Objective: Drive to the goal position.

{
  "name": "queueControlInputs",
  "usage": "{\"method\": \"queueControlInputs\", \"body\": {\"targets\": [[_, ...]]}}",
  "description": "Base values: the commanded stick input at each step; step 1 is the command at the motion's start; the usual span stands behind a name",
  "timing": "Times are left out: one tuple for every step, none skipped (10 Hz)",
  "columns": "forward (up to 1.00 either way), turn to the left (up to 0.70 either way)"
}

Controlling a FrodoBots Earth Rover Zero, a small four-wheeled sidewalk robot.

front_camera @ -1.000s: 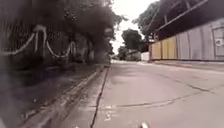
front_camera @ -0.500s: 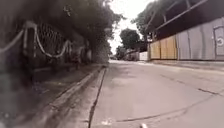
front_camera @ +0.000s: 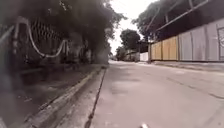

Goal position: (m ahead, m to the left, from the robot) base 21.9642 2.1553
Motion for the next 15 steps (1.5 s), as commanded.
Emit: {"method": "queueControlInputs", "body": {"targets": [[0.70,0.00],[0.70,0.00],[0.70,0.00],[0.70,0.00],[0.70,0.00],[0.70,0.00],[0.70,0.00],[0.70,0.00],[0.70,0.00],[0.70,0.00],[0.70,0.00],[0.70,-0.01],[0.70,-0.16],[0.70,-0.31],[0.70,-0.30]]}}
